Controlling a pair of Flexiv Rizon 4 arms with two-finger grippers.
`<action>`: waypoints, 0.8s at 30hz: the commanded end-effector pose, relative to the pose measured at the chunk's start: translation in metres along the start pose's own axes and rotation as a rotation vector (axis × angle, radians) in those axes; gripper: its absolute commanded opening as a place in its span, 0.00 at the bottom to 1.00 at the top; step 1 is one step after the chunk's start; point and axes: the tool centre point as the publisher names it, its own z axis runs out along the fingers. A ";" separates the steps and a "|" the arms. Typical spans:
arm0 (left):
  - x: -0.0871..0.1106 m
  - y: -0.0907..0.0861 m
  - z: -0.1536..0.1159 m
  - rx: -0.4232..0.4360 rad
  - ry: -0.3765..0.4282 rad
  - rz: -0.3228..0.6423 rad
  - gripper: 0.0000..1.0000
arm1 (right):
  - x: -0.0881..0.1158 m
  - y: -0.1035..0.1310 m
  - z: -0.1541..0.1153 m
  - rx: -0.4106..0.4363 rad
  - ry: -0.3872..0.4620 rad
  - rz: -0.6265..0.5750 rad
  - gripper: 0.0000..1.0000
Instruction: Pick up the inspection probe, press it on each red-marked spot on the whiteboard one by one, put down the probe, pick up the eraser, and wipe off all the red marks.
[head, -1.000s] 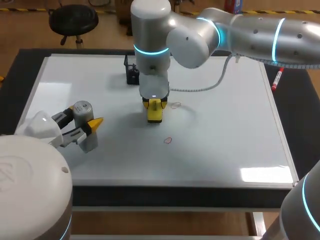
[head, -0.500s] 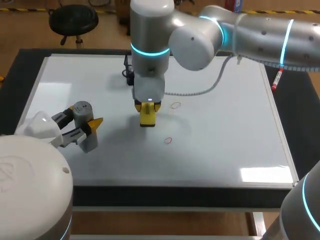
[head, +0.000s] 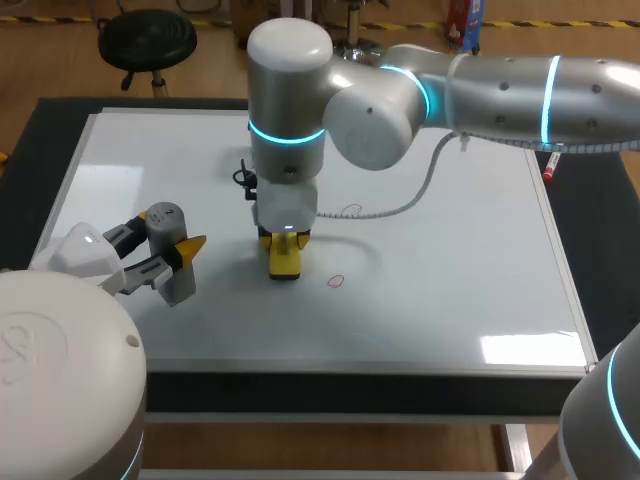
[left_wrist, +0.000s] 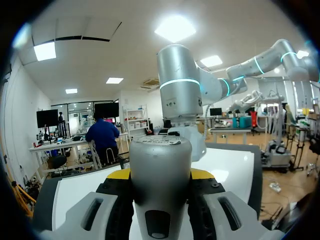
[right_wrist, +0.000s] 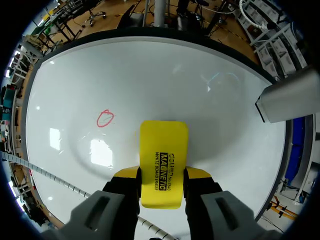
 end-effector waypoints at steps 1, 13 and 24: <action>0.001 -0.001 0.002 -0.002 -0.006 0.001 0.00 | -0.004 -0.006 0.002 0.000 0.015 0.001 0.00; 0.001 -0.001 0.002 -0.002 -0.006 0.001 0.00 | 0.031 -0.023 0.011 0.017 0.038 0.086 0.00; 0.001 -0.001 0.002 -0.002 -0.006 0.001 0.00 | 0.062 -0.031 0.010 0.025 0.042 0.155 0.00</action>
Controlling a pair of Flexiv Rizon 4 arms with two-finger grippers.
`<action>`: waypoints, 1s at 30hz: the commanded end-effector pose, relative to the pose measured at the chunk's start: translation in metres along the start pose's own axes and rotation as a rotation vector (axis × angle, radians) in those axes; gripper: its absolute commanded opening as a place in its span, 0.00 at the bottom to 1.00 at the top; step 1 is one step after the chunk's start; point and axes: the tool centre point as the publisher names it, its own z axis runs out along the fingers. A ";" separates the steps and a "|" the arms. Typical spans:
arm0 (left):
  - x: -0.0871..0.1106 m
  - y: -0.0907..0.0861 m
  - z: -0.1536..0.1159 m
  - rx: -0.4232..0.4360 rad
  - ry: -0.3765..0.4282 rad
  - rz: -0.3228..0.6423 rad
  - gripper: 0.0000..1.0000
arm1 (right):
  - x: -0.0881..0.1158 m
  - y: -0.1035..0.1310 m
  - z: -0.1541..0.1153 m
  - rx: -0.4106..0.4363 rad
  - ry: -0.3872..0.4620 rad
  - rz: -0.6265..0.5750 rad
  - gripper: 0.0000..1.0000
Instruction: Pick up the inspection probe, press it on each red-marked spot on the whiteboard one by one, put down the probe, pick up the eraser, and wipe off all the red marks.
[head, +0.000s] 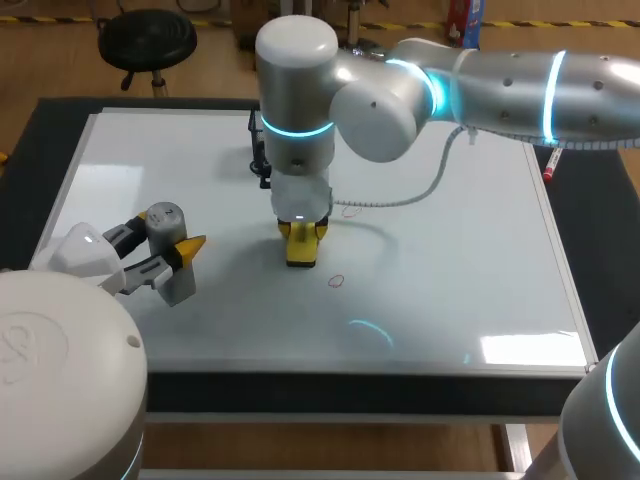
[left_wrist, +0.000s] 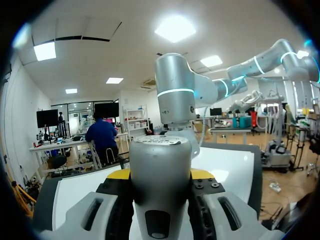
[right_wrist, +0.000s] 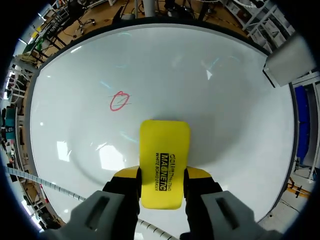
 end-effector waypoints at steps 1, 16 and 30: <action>0.001 -0.001 0.002 -0.001 -0.006 0.001 0.00 | 0.019 -0.004 0.003 0.006 -0.007 0.006 0.00; 0.001 -0.001 0.002 -0.001 -0.006 0.001 0.00 | 0.017 -0.007 -0.030 0.032 -0.038 -0.020 0.00; 0.001 -0.001 0.002 -0.001 -0.006 0.001 0.00 | 0.008 -0.038 -0.051 -0.008 0.009 -0.102 0.00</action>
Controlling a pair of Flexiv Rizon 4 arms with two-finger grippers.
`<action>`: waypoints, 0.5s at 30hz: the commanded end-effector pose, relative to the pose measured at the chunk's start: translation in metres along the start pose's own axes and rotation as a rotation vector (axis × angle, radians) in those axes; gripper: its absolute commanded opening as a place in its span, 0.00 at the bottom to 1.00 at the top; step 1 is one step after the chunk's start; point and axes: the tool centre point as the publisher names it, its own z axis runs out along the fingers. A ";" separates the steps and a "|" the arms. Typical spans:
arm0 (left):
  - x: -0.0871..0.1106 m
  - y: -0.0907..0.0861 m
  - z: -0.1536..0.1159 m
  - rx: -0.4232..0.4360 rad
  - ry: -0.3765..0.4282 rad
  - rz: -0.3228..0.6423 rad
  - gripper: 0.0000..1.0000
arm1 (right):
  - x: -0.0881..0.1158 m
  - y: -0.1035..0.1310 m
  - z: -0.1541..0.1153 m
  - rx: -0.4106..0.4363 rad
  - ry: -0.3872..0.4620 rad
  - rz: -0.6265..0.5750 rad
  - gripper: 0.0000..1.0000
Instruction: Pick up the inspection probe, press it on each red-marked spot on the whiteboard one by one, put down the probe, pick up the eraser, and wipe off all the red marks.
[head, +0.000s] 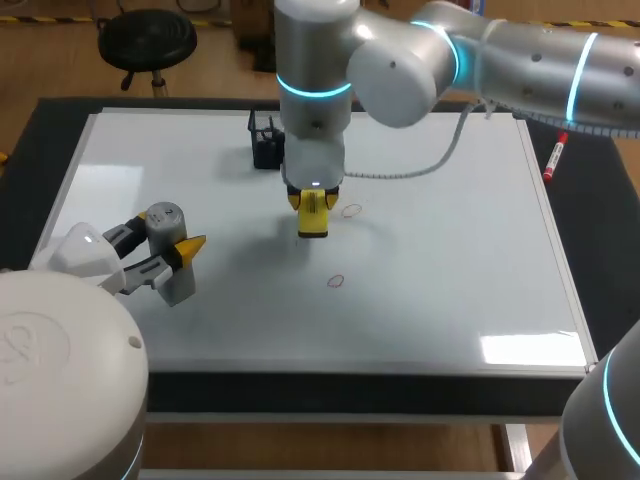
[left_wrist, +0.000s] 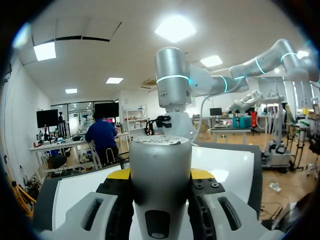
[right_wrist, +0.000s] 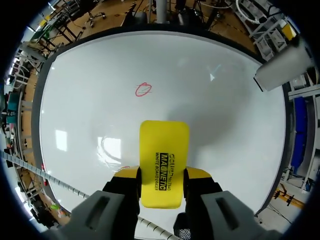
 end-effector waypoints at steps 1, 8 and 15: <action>0.001 -0.001 0.002 -0.001 -0.007 0.001 0.00 | 0.003 -0.016 0.000 -0.021 0.025 0.002 0.00; 0.001 -0.001 0.002 -0.001 -0.007 0.001 0.00 | 0.022 -0.045 -0.001 -0.048 0.030 0.019 0.00; 0.001 -0.001 0.002 -0.001 -0.007 0.001 0.00 | 0.044 -0.072 -0.009 -0.047 0.015 0.070 0.00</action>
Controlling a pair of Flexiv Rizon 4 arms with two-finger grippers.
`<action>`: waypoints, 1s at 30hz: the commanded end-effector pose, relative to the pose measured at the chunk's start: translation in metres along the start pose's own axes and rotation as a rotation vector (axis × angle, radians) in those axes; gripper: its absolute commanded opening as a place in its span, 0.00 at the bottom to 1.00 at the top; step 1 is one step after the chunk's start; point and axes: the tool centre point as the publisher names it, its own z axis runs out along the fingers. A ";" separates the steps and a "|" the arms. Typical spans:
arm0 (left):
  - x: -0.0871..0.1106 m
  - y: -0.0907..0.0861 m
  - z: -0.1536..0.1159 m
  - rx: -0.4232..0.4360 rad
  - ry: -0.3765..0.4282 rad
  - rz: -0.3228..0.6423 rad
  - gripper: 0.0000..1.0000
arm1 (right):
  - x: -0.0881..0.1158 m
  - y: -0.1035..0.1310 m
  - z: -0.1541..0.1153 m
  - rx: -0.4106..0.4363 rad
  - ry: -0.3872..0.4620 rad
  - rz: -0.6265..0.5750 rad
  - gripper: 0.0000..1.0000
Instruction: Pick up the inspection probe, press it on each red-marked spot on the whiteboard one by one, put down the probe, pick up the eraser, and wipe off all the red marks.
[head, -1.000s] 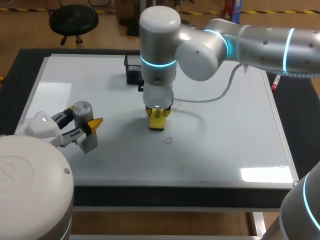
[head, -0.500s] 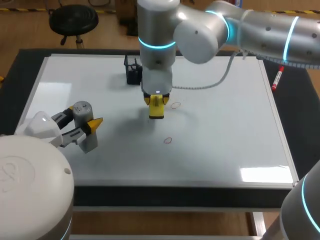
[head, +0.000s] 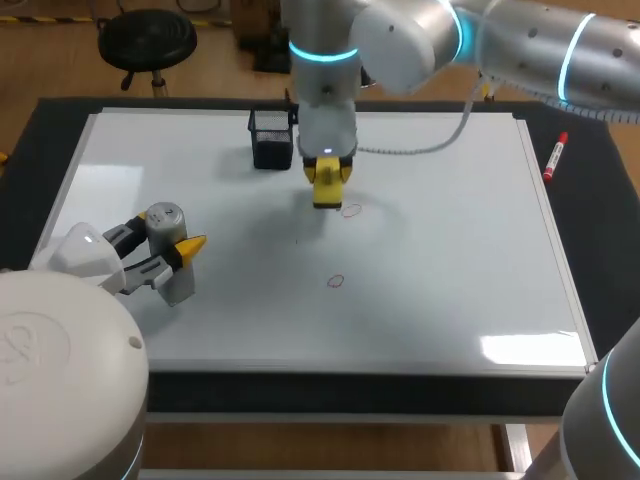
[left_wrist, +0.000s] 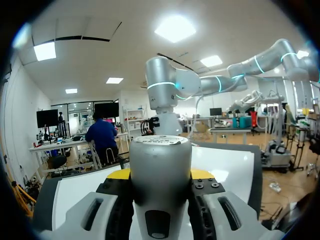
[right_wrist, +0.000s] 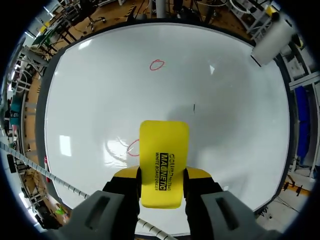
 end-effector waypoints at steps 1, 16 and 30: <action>0.001 -0.001 0.002 -0.002 -0.006 0.001 0.00 | 0.014 -0.013 -0.008 -0.013 -0.007 0.011 0.00; 0.001 -0.001 0.002 -0.002 -0.006 0.001 0.00 | 0.057 -0.031 -0.008 -0.033 -0.004 0.081 0.00; 0.001 -0.001 0.002 -0.002 -0.006 0.001 0.00 | 0.057 -0.031 -0.008 -0.033 -0.004 0.081 0.00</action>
